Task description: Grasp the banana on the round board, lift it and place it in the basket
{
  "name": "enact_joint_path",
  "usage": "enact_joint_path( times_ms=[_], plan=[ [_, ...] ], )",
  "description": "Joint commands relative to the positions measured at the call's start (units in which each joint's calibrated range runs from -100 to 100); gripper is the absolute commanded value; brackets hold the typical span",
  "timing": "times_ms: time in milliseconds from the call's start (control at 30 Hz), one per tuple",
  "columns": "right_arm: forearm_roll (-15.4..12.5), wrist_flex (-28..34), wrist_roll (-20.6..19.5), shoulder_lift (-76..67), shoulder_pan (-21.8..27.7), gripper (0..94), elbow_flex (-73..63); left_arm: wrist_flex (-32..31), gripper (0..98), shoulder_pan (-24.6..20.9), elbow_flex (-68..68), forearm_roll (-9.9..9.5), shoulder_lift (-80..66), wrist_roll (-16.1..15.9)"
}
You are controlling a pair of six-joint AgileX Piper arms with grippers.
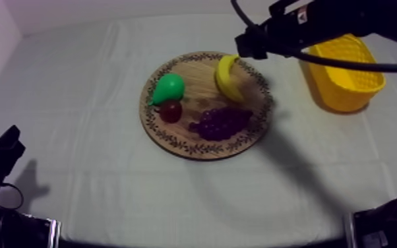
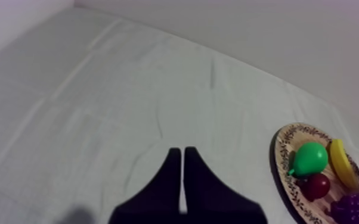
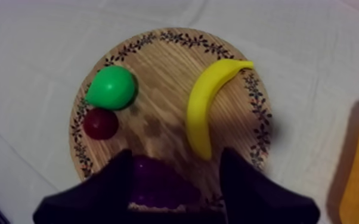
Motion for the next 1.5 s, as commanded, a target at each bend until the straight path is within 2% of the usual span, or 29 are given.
enact_joint_path(
  times_ms=[0,433,967,1467],
  plan=[
    [-0.6,0.1,0.4,0.4,0.1,40.0,0.0,0.0,0.1,0.0,0.0,0.01,0.0,0.0],
    [-3.9,0.9,3.3,8.2,1.0,40.8,-3.1,0.0,0.1,0.0,0.0,0.01,0.0,0.0],
    [-4.2,1.4,3.2,23.9,1.4,41.4,-12.3,0.0,0.1,0.0,0.0,0.01,0.0,0.0],
    [-2.9,1.9,2.0,34.7,1.4,41.1,-19.9,0.0,0.1,0.0,0.0,0.01,0.0,0.0]
  ],
)
